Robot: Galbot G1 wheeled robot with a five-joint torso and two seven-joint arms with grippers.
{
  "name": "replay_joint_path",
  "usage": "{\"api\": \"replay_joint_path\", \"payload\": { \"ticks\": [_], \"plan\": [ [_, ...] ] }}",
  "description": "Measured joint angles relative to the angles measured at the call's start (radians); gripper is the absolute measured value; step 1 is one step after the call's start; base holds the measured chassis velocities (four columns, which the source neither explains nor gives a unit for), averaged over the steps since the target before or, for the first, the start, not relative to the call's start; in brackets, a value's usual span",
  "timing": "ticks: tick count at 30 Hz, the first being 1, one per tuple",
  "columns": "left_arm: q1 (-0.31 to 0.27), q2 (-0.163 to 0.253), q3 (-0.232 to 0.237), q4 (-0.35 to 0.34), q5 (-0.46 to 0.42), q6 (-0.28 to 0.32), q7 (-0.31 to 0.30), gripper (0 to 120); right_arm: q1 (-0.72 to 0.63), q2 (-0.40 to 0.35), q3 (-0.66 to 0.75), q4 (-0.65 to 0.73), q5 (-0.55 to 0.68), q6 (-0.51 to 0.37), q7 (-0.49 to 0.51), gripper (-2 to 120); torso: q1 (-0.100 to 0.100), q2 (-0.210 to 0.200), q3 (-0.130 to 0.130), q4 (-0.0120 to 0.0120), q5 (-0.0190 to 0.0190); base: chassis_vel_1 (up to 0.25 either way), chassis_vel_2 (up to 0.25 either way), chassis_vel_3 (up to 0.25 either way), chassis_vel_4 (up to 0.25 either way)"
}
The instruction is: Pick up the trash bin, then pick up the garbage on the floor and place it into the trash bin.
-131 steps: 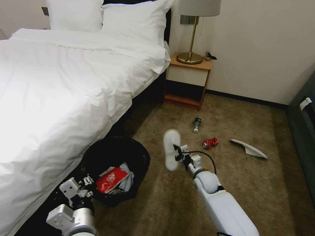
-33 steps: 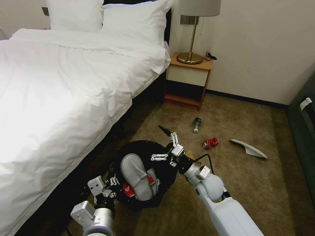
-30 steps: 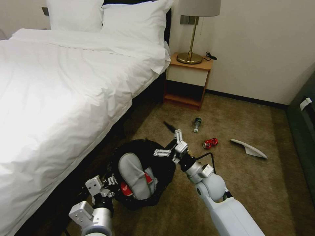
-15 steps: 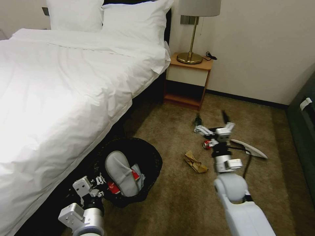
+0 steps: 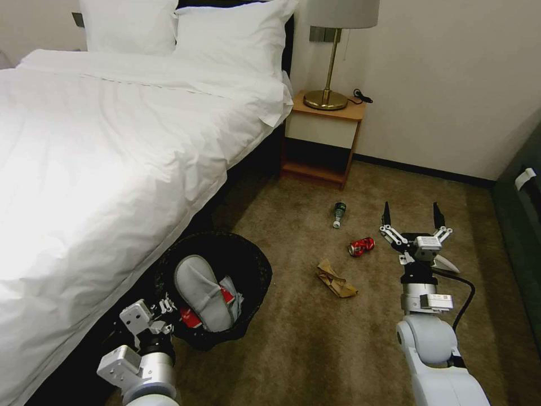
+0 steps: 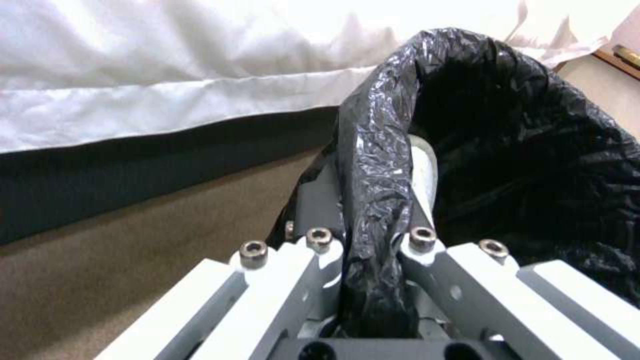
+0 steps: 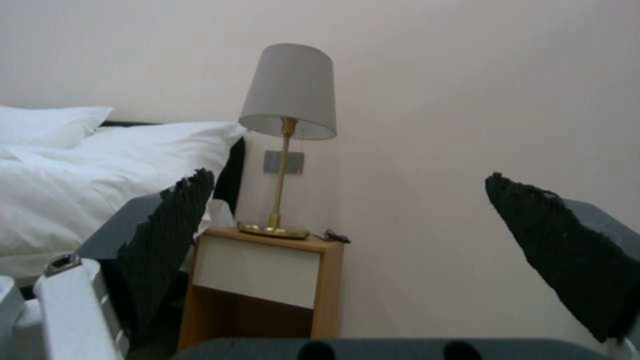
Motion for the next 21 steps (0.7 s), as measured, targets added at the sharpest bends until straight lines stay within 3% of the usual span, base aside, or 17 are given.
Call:
{"api": "replay_joint_path", "payload": {
  "ticks": [21],
  "plan": [
    [0.005, 0.007, -0.010, 0.008, 0.010, -0.018, 0.005, 4, -0.007, 0.007, -0.012, -0.001, -0.004, 0.003, -0.003, 100, 0.000, 0.000, 0.000, 0.0001, -0.0001, -0.014, -0.015, -0.016, -0.015]
  ]
}}
